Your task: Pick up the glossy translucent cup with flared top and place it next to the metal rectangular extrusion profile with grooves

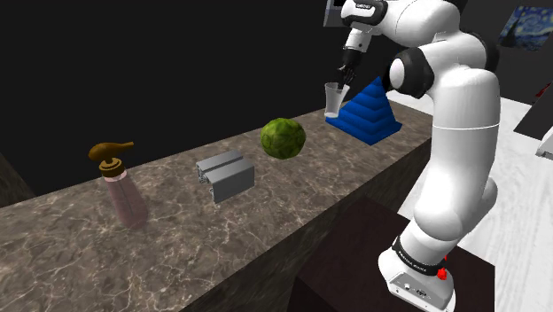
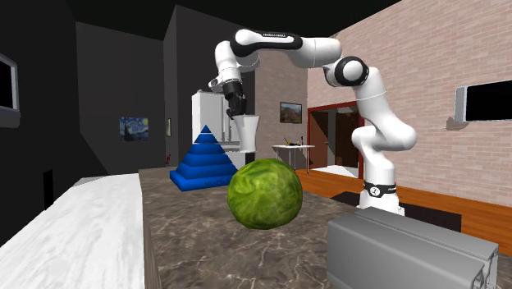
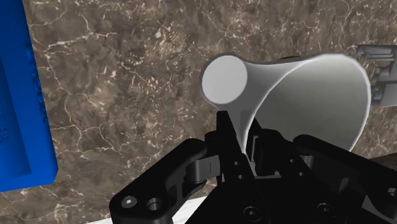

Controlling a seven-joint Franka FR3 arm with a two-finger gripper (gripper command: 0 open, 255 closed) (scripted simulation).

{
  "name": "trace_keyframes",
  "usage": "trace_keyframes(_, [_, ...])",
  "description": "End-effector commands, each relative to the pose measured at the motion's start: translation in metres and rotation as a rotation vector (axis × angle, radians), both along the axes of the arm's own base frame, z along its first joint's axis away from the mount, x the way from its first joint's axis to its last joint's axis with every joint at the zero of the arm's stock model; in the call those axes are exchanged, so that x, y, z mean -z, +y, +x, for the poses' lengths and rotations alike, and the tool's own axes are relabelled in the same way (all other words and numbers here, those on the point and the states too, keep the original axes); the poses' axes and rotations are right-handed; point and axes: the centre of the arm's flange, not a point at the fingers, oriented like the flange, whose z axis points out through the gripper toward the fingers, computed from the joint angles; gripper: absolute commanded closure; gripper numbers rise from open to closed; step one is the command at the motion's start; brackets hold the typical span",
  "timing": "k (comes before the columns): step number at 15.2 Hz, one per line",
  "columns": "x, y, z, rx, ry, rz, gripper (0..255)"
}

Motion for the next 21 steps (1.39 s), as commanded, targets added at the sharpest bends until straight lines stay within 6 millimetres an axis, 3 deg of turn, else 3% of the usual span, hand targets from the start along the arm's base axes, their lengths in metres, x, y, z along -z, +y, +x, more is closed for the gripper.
trace_keyframes(1, [0.0,0.028,-0.005,-0.001,0.0,0.001,255])
trace_keyframes(21, [-0.017,0.289,-0.036,-0.001,0.0,0.001,255])
